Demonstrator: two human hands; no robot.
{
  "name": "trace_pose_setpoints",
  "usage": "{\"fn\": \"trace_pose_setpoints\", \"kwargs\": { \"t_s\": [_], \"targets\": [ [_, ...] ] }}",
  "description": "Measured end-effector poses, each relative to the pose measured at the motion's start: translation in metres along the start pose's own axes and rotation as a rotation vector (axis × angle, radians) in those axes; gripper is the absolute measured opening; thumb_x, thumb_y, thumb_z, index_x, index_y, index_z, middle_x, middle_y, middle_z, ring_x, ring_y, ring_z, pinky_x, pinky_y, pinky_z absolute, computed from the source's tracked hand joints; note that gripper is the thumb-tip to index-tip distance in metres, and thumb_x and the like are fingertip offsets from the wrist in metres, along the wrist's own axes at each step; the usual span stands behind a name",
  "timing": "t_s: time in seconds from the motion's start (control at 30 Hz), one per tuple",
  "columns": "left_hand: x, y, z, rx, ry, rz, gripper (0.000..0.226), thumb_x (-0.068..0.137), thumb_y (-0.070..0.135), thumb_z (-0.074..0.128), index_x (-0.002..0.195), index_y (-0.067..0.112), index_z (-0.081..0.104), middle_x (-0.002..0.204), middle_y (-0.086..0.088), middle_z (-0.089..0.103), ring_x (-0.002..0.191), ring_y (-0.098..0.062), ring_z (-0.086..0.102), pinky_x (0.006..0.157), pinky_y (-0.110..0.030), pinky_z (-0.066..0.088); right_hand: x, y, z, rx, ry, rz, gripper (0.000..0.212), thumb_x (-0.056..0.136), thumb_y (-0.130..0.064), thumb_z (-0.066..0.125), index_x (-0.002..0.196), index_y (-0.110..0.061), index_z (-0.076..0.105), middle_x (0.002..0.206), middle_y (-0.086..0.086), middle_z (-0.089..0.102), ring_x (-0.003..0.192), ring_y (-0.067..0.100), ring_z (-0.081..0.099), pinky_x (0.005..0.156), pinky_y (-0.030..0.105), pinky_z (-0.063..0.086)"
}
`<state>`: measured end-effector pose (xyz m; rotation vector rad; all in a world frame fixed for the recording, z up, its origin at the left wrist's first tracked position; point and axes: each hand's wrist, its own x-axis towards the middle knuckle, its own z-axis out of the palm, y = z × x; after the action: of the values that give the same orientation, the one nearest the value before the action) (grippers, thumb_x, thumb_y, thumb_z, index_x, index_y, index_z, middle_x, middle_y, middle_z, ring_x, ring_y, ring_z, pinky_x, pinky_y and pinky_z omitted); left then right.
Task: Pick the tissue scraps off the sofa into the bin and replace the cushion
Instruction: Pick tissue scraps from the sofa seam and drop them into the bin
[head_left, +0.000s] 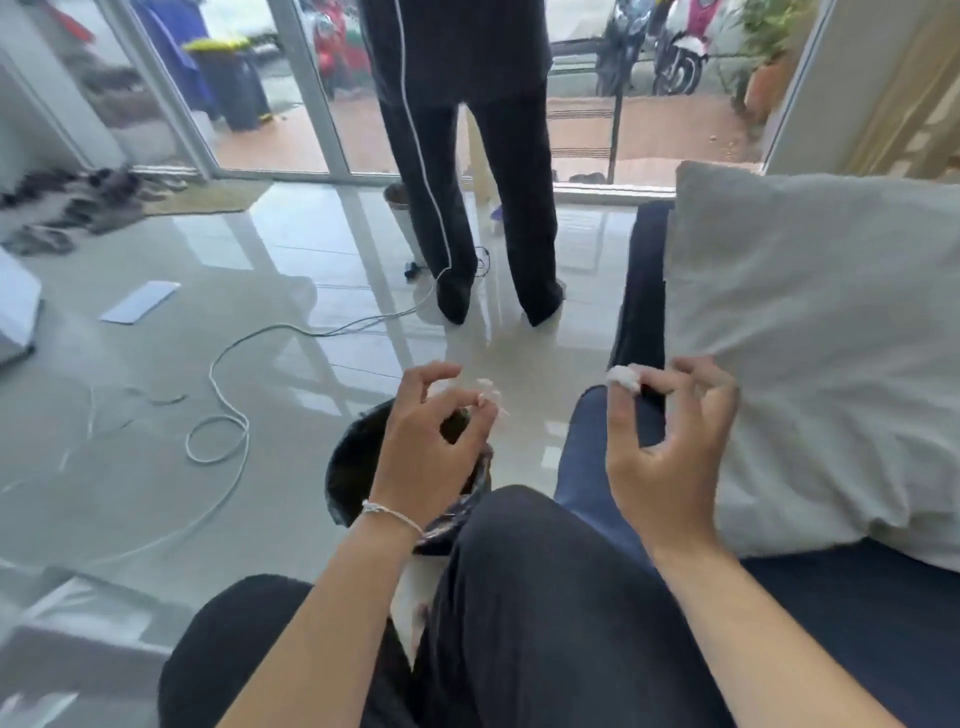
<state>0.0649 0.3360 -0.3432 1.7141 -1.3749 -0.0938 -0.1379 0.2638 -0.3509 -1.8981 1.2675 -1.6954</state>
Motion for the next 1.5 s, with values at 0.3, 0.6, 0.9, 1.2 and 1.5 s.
{"fn": "trace_pose_setpoints", "kwargs": {
  "t_s": [0.3, 0.6, 0.9, 1.2, 1.5],
  "targets": [
    [-0.015, -0.124, -0.085, 0.100, 0.119, -0.361, 0.008, 0.086, 0.033, 0.076, 0.083, 0.039, 0.072, 0.116, 0.006, 0.055, 0.107, 0.003, 0.053, 0.090, 0.003, 0.029, -0.042, -0.049, 0.146, -0.083, -0.536, -0.088, 0.020, 0.094, -0.037, 0.066, 0.104, -0.021, 0.071, 0.115, 0.006, 0.054, 0.113, 0.028, 0.050, 0.099, 0.038, 0.039],
    [0.020, -0.181, -0.102, 0.090, -0.023, -0.469, 0.004, 0.086, 0.036, 0.075, 0.089, 0.035, 0.078, 0.136, 0.002, 0.042, 0.130, -0.016, 0.047, 0.107, -0.021, 0.035, -0.055, -0.037, 0.233, -0.236, -0.752, 0.162, 0.029, 0.096, -0.049, 0.055, 0.102, -0.026, 0.071, 0.111, 0.003, 0.052, 0.117, 0.029, 0.044, 0.104, 0.042, 0.041],
    [0.051, -0.207, -0.103, 0.080, 0.041, -0.459, 0.005, 0.085, 0.039, 0.076, 0.090, 0.038, 0.077, 0.118, 0.011, 0.048, 0.112, 0.002, 0.045, 0.093, 0.001, 0.026, -0.050, -0.035, 0.272, -0.245, -0.805, 0.288, 0.031, 0.095, -0.054, 0.055, 0.106, -0.028, 0.070, 0.117, 0.005, 0.055, 0.121, 0.028, 0.043, 0.104, 0.039, 0.038],
    [0.047, -0.212, -0.088, 0.102, -0.030, -0.464, 0.015, 0.085, 0.042, 0.076, 0.098, 0.037, 0.079, 0.119, 0.008, 0.055, 0.116, -0.007, 0.053, 0.101, -0.019, 0.036, -0.043, -0.034, 0.271, -0.154, -0.818, 0.379, 0.030, 0.096, -0.052, 0.058, 0.107, -0.027, 0.071, 0.124, 0.007, 0.058, 0.125, 0.027, 0.043, 0.098, 0.034, 0.035],
    [0.050, -0.203, -0.075, 0.162, -0.125, -0.389, 0.015, 0.087, 0.043, 0.072, 0.100, 0.039, 0.079, 0.112, 0.008, 0.060, 0.103, -0.002, 0.053, 0.081, 0.004, 0.028, -0.041, -0.035, 0.269, -0.114, -0.835, 0.407, 0.027, 0.095, -0.050, 0.060, 0.104, -0.027, 0.071, 0.121, 0.005, 0.062, 0.125, 0.026, 0.043, 0.101, 0.038, 0.040]
  ]
}}
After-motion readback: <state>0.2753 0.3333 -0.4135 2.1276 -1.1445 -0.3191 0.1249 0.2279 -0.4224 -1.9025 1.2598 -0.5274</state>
